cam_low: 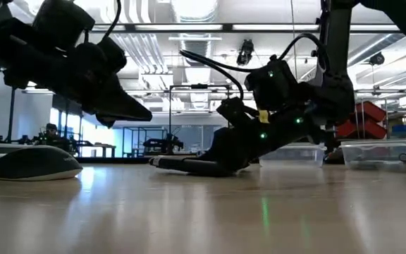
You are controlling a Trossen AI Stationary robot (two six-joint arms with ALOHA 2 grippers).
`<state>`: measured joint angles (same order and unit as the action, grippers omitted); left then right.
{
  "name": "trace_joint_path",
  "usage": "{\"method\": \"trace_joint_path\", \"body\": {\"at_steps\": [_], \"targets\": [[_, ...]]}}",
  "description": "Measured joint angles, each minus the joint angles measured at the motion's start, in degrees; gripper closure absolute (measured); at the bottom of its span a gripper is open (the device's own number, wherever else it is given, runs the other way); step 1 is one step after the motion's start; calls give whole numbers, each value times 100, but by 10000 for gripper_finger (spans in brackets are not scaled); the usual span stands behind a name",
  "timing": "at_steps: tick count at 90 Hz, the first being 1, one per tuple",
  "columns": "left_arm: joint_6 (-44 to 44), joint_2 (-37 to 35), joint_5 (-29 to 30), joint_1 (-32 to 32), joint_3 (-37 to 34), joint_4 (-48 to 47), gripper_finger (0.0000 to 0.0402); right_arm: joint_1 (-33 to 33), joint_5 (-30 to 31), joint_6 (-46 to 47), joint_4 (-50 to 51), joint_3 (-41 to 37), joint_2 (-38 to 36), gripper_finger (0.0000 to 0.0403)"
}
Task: Insert battery
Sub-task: Close the remote battery compartment
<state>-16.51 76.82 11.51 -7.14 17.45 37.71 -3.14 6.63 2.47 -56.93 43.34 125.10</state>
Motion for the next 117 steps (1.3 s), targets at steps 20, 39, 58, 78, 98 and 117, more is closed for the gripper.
{"method": "trace_joint_path", "body": {"at_steps": [20, 39, 58, 78, 98, 117], "targets": [[-105, 0, 15, 0, 0, 121, 380, 2, -11, -34, 20, -21, -4, 225], [-103, 0, 17, 0, 0, 292, 380, 9, -22, -86, 18, -29, -13, 249], [-85, 0, 298, -2, 0, 295, 380, 17, 21, -96, 167, -43, -192, 249], [21, 0, 321, 0, 0, 289, 380, 35, 26, -263, 915, -103, -767, 254], [99, 0, 610, -2, 0, 203, 380, 217, 105, -355, 1953, -114, -1549, 253], [116, 0, 678, -2, -2, 114, 380, 501, 438, 51, 2251, -108, -2097, 256]]}}
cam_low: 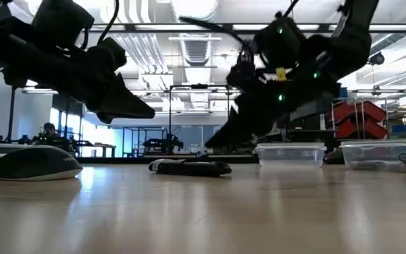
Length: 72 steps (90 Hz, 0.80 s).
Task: Insert battery
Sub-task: Close the remote battery compartment
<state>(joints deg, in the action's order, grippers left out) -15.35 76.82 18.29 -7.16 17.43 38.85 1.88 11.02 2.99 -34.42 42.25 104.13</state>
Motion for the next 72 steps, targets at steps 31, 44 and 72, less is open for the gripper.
{"method": "trace_joint_path", "body": {"at_steps": [31, 44, 72], "targets": [[11, 0, 72, 0, 0, -178, 380, 490, 565, 1614, -549, 49, 311, 254], [4, 0, 70, 0, 0, -272, 380, 708, 901, 1809, -864, 161, 598, 252], [-3, 0, 34, -52, 0, -296, 380, 827, 1471, 2017, -743, 685, 1243, 252]]}}
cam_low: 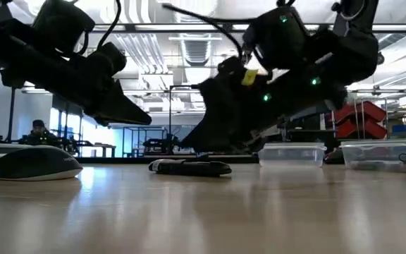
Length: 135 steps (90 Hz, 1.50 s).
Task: Insert battery
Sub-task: Close the remote battery compartment
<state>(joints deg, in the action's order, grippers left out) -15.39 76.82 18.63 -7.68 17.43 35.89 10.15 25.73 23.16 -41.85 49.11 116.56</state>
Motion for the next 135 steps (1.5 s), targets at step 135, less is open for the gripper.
{"method": "trace_joint_path", "body": {"at_steps": [135], "targets": [[41, 1960, -35, 105, 70, 1591, 380, 498, 959, -808, 2084, 1450, 622, 244]]}}
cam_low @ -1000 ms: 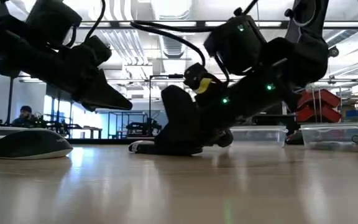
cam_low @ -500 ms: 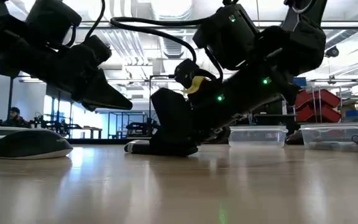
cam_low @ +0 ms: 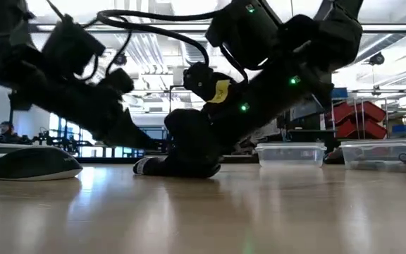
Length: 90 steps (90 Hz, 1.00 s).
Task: Insert battery
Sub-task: Close the remote battery compartment
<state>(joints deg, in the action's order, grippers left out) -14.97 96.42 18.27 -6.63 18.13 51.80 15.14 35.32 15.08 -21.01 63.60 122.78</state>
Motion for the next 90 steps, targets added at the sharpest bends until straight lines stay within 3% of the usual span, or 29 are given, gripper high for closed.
{"method": "trace_joint_path", "body": {"at_steps": [22, 62, 90], "targets": [[202, 679, -38, 4, 225, 258, 380, 3, 121, 160, 228, -8, 7, 245], [560, 665, -105, 4, 214, 307, 380, -22, 150, 811, 213, -5, 95, 242], [550, 671, -136, 2, 208, 302, 380, -226, -513, 1312, 253, -14, 109, 198]]}}
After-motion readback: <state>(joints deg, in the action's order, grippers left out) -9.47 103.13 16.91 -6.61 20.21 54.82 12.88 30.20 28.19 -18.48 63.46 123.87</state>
